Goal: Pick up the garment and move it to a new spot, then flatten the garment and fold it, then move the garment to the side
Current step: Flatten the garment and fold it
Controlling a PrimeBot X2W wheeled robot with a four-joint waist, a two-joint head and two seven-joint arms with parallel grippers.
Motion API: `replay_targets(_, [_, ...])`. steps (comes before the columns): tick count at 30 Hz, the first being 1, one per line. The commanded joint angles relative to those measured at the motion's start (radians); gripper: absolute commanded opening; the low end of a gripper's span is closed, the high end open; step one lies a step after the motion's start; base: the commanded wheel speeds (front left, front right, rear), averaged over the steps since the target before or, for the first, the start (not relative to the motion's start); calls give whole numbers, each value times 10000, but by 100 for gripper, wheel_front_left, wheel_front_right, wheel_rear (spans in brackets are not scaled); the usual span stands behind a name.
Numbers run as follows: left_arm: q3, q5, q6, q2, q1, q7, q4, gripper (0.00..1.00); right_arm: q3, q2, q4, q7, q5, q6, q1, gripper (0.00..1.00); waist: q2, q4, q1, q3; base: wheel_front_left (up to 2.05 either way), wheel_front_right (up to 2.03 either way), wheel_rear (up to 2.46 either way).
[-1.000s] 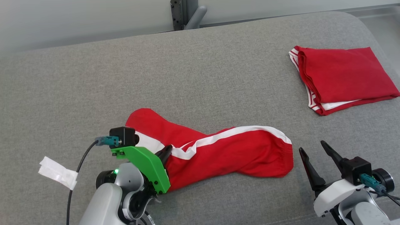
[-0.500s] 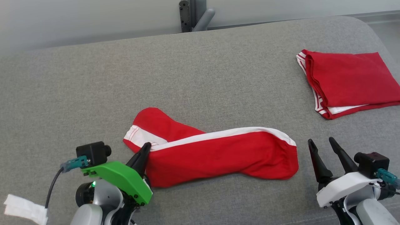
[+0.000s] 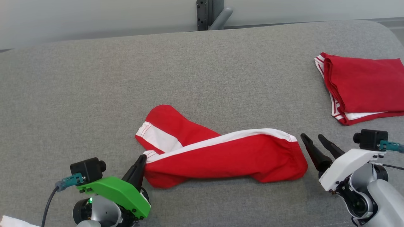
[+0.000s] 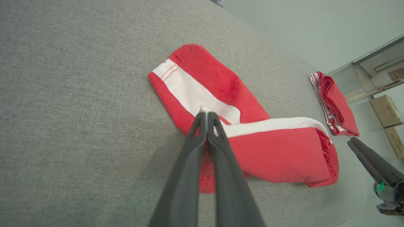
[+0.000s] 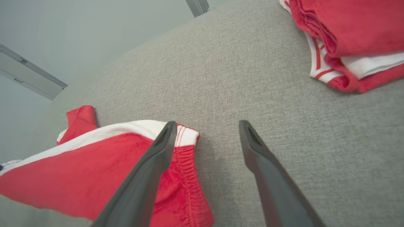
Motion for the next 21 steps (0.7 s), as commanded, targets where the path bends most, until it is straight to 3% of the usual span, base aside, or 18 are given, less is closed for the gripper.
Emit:
replay_targets(1, [3, -75, 20, -3, 114, -63, 48, 0, 158, -100, -25, 309, 228, -9, -139, 100, 22, 39, 0, 28, 0, 0, 0])
replay_targets(10, [-160, -103, -100, -89, -81, -193, 364, 0, 850, -802, 270, 2060, 1470, -7, -1051, 100, 22, 332, 0, 162, 0, 0, 0])
replay_targets(16, [-300, -57, -168, -122, -226, -273, 540, 0, 1112, -854, 676, 2914, 2414, -7, -1572, 97, 22, 593, 0, 217, 0, 0, 0])
replay_targets(19, [-380, -28, -190, -141, -308, -273, 629, 0, 1245, -847, 903, 3115, 2694, -6, -1773, 78, 22, 721, 0, 219, 0, 0, 0])
replay_targets(20, [-404, -24, -196, -149, -325, -282, 660, 0, 1294, -877, 976, 3164, 2761, -7, -1836, 56, 22, 756, 0, 214, 0, 0, 0])
replay_targets(21, [-420, -16, -200, -151, -343, -298, 692, 0, 1375, -881, 1003, 3215, 2840, -6, -1875, 48, 22, 785, 0, 203, 0, 0, 0])
